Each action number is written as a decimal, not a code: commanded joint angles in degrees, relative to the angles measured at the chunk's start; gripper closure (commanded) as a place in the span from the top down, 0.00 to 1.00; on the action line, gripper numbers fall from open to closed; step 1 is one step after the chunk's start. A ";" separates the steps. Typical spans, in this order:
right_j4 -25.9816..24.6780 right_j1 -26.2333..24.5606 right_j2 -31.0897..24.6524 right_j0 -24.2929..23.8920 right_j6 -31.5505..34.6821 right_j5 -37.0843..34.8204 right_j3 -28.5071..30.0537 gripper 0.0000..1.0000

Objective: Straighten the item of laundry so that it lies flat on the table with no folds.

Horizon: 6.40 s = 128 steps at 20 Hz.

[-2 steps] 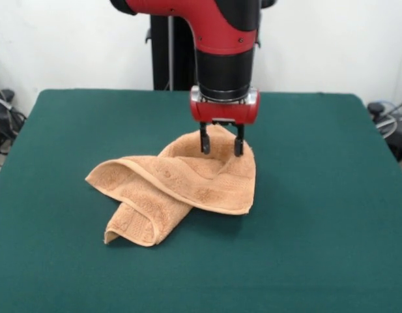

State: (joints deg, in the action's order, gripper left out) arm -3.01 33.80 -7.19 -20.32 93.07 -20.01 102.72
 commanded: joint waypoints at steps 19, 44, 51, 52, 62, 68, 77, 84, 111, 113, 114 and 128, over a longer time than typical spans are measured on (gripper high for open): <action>3.99 -2.30 -2.03 4.74 8.12 -8.93 -6.88 1.00; 3.78 -6.40 -2.48 5.12 8.49 -6.97 -12.29 1.00; 3.74 -7.90 -4.63 3.37 6.22 -7.77 -13.81 1.00; 3.84 -8.02 -4.69 3.40 6.32 -7.84 -13.97 1.00; 4.01 -8.75 -5.41 2.79 6.70 -6.40 -13.91 1.00; 4.30 -8.80 -5.14 3.41 7.55 -6.34 -14.07 1.00; 5.15 -8.54 -4.16 5.12 9.12 -6.33 -13.90 1.00; 6.25 -7.68 -4.11 5.40 9.26 -7.57 -12.74 1.00; 5.02 -9.27 -8.21 3.67 11.82 5.14 -4.69 1.00; 5.14 -9.26 -7.95 4.15 12.30 5.93 -4.16 1.00; 5.22 -9.34 -7.89 4.22 12.32 6.16 -4.03 1.00; 4.49 -9.74 -10.63 -0.08 9.17 7.38 -1.79 1.00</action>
State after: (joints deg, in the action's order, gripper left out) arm 0.54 25.51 -12.64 -18.75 93.07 -14.67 97.24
